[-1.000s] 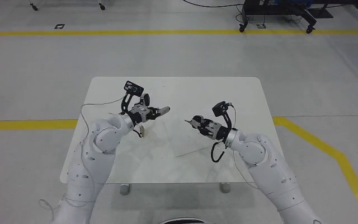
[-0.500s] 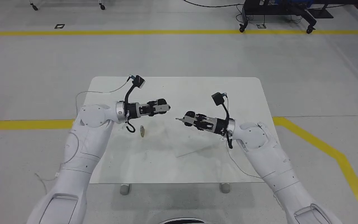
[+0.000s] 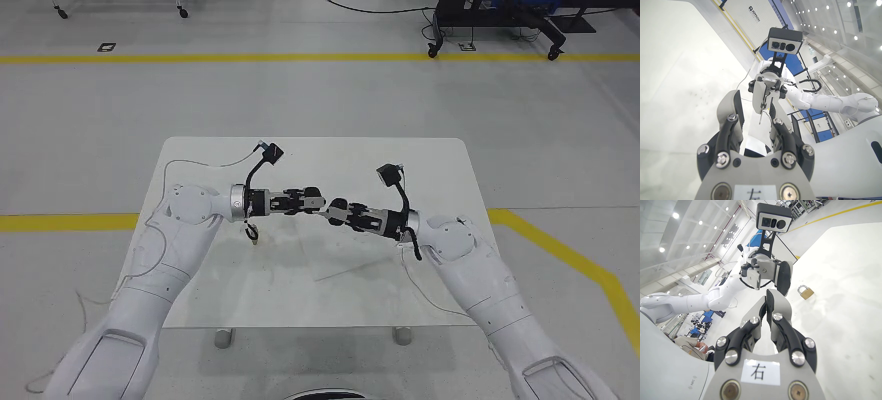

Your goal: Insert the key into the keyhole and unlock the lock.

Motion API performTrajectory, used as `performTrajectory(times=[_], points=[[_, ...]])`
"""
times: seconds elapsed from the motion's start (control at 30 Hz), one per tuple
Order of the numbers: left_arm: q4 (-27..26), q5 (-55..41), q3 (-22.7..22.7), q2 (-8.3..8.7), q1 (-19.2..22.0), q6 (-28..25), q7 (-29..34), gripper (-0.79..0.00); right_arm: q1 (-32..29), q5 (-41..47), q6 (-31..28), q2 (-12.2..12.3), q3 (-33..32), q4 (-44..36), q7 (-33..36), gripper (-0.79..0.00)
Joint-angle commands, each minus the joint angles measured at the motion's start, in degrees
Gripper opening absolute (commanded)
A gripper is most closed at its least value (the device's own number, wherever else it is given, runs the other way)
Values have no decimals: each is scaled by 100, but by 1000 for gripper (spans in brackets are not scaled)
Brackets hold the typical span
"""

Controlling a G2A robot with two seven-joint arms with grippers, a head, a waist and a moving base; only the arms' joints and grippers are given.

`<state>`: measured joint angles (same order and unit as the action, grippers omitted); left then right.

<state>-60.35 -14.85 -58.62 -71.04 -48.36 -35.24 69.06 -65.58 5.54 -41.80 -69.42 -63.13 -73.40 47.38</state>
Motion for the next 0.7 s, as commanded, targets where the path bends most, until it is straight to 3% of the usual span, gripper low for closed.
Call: performTrajectory(times=[0.0, 0.37, 0.47, 0.53, 0.67], points=[[19, -67, 74, 26, 17, -27, -28, -566, 6, 30, -9, 1, 8, 16, -36, -785], [-92, -567, 417, 249, 59, -56, -56, -560, 86, 57, 58, 8, 60, 103, -192, -785], [-83, -628, 519, 303, 88, -89, -90, -640, 86, 40, 57, 15, 53, 96, -237, -785], [-65, -684, 584, 333, 109, -118, -119, -782, 75, 20, 65, 24, 36, 87, -270, -785], [-31, -778, 717, 386, 154, -174, -174, -785, 39, -9, 96, 41, 26, 44, -280, -785]])
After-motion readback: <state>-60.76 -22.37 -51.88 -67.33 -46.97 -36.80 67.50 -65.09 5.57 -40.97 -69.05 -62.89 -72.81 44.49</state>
